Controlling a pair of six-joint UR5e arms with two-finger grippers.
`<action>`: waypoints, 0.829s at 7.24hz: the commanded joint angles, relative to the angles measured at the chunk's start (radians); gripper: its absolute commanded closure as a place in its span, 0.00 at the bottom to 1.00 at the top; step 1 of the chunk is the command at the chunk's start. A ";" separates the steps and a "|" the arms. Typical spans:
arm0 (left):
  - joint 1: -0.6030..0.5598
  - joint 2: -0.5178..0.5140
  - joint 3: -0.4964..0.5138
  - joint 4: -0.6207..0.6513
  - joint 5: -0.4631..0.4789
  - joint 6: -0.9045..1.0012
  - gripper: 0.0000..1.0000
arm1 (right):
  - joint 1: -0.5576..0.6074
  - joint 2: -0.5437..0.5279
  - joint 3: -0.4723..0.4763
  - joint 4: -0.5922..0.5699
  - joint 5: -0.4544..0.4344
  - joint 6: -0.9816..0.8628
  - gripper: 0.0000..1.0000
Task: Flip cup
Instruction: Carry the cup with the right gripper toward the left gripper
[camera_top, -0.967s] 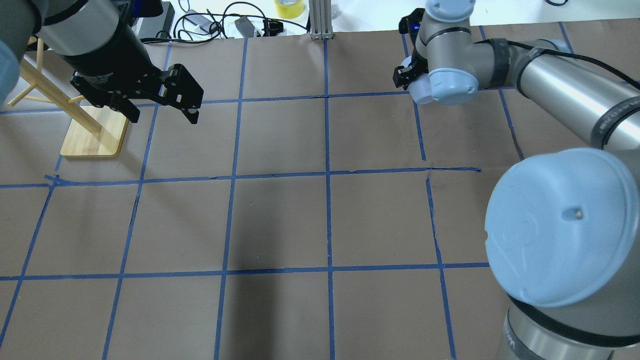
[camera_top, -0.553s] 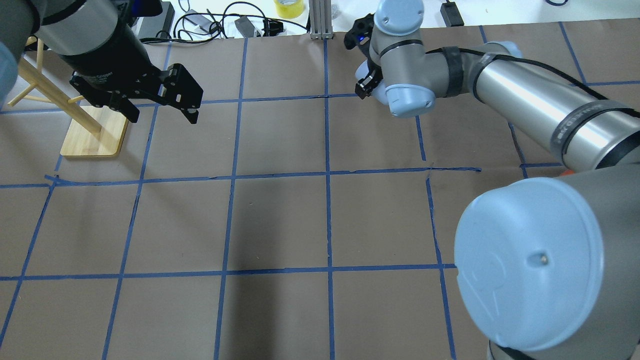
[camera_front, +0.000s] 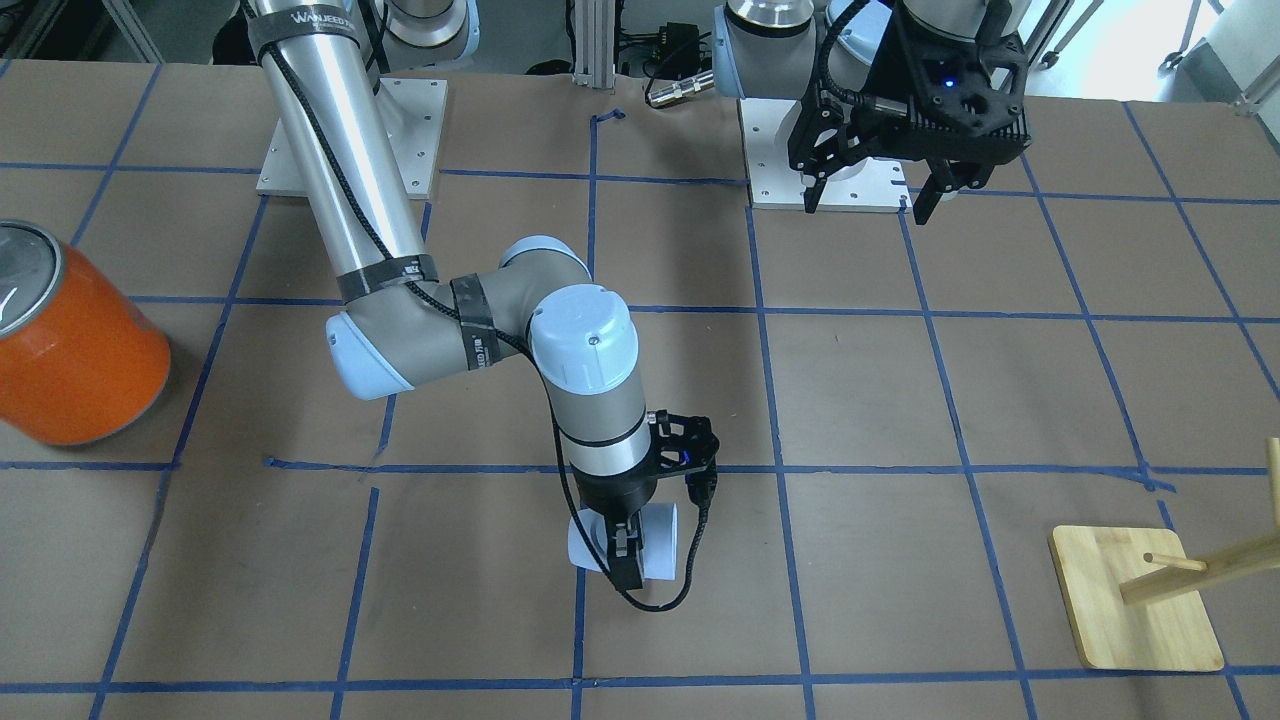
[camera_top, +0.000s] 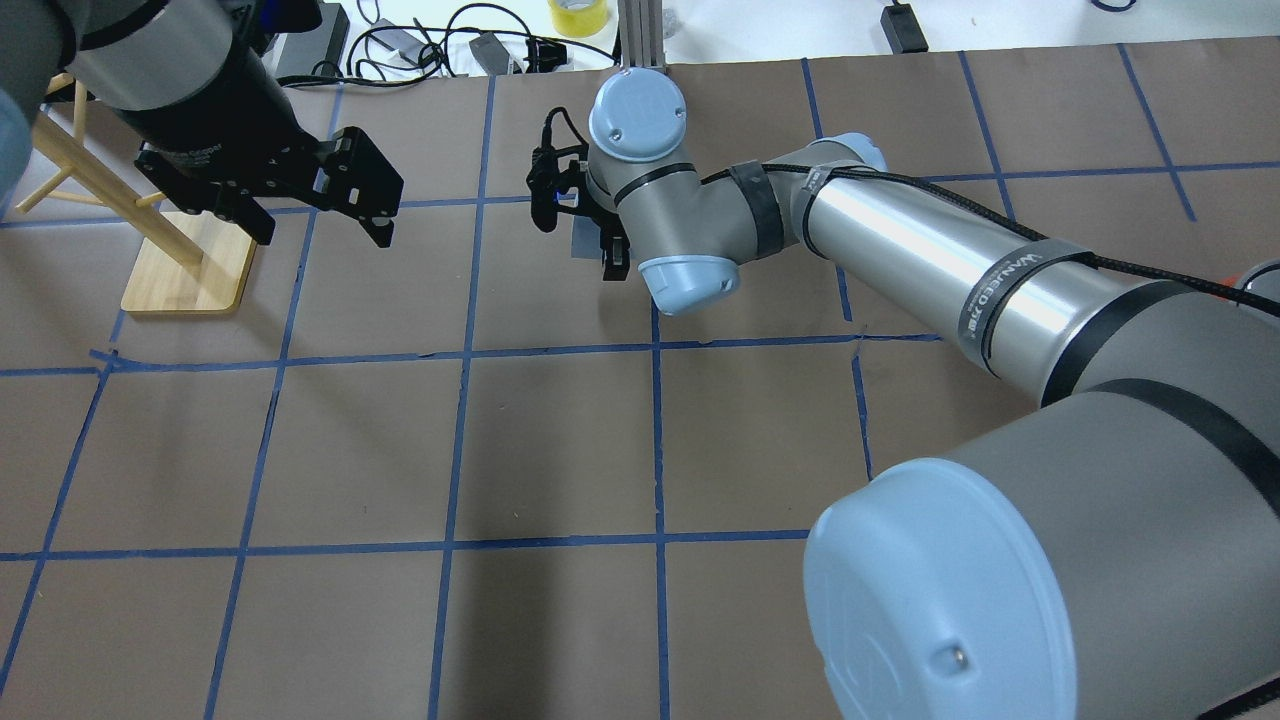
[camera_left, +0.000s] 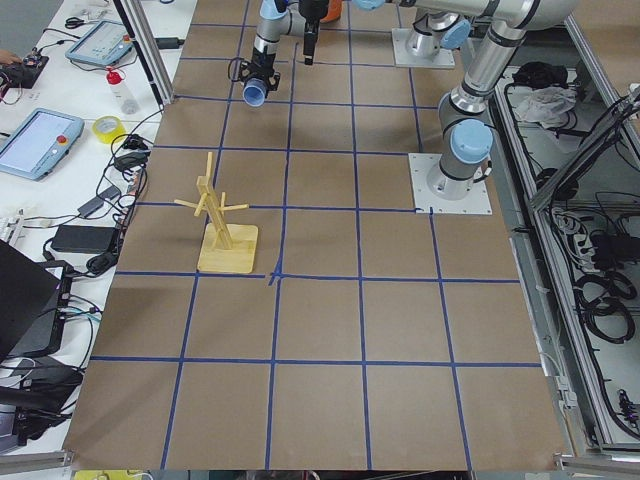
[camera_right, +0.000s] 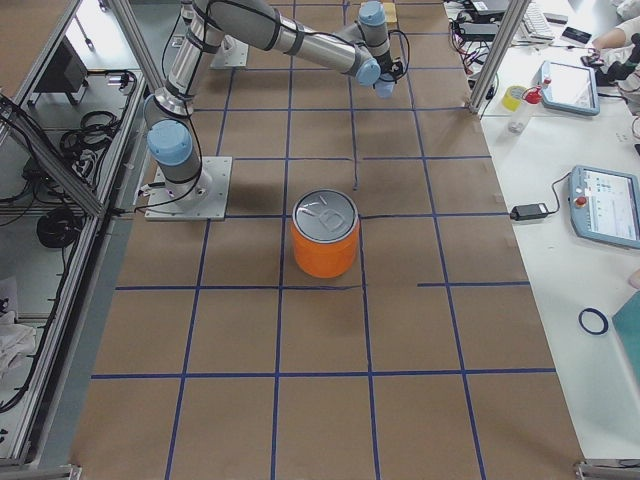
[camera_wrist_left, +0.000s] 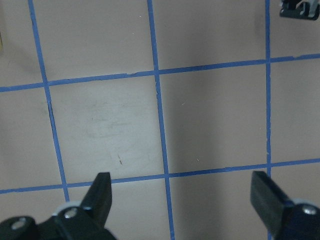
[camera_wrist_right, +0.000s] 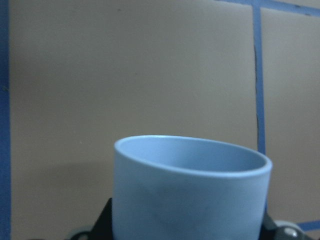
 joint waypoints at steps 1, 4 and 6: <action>0.003 0.001 0.000 0.000 0.001 0.000 0.00 | 0.038 0.015 0.001 0.003 0.014 -0.059 0.76; 0.005 0.001 0.000 0.000 0.001 0.025 0.00 | 0.075 0.018 -0.001 0.112 0.000 -0.051 0.70; 0.005 -0.001 0.000 0.000 0.001 0.025 0.00 | 0.078 0.016 -0.001 0.118 0.000 -0.051 0.67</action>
